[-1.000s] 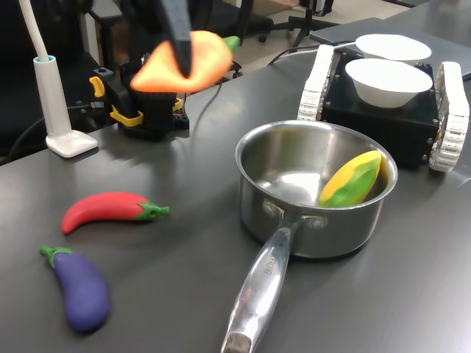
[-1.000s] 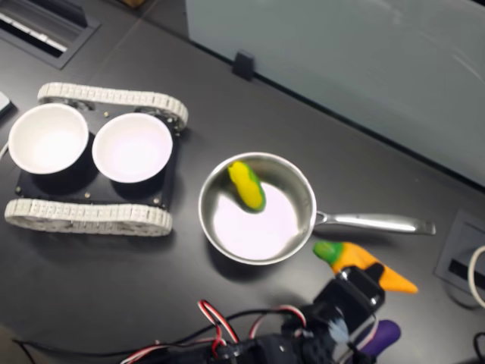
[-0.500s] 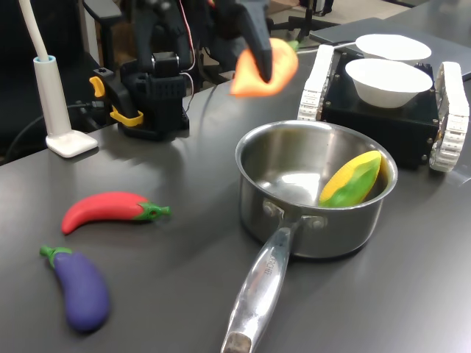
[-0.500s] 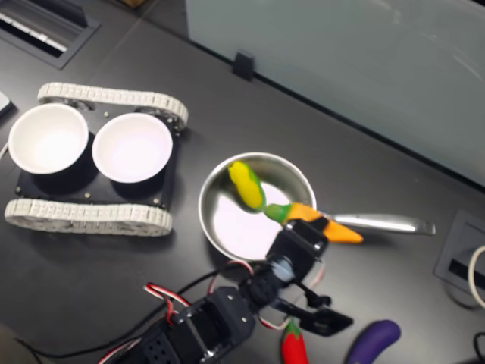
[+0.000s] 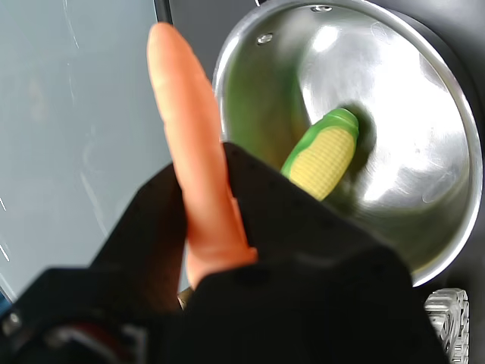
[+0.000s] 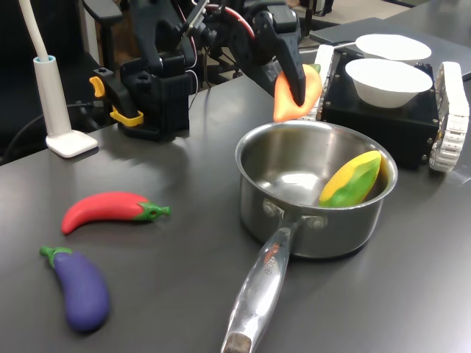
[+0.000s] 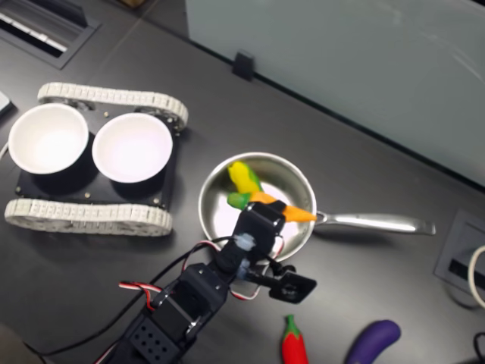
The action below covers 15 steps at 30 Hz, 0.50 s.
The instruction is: Pick up the carrot and place them in the pan
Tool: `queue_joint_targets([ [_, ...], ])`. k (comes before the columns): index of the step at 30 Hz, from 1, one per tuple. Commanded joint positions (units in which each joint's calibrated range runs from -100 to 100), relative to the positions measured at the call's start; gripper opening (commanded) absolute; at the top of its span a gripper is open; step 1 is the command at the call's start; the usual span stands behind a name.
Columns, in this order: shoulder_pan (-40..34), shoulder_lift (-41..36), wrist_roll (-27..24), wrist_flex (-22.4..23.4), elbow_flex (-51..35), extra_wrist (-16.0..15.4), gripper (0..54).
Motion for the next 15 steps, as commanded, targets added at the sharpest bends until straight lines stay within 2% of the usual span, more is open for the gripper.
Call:
queue_joint_targets([
  [1, -1.1, -3.2, -0.6, -3.4, -0.4, 0.7, 0.1],
  [10, -4.0, -3.5, -0.8, -3.4, 5.0, 0.7, 5.3],
  [15, -6.2, -4.0, 0.0, -1.7, 5.9, 0.7, 18.2],
])
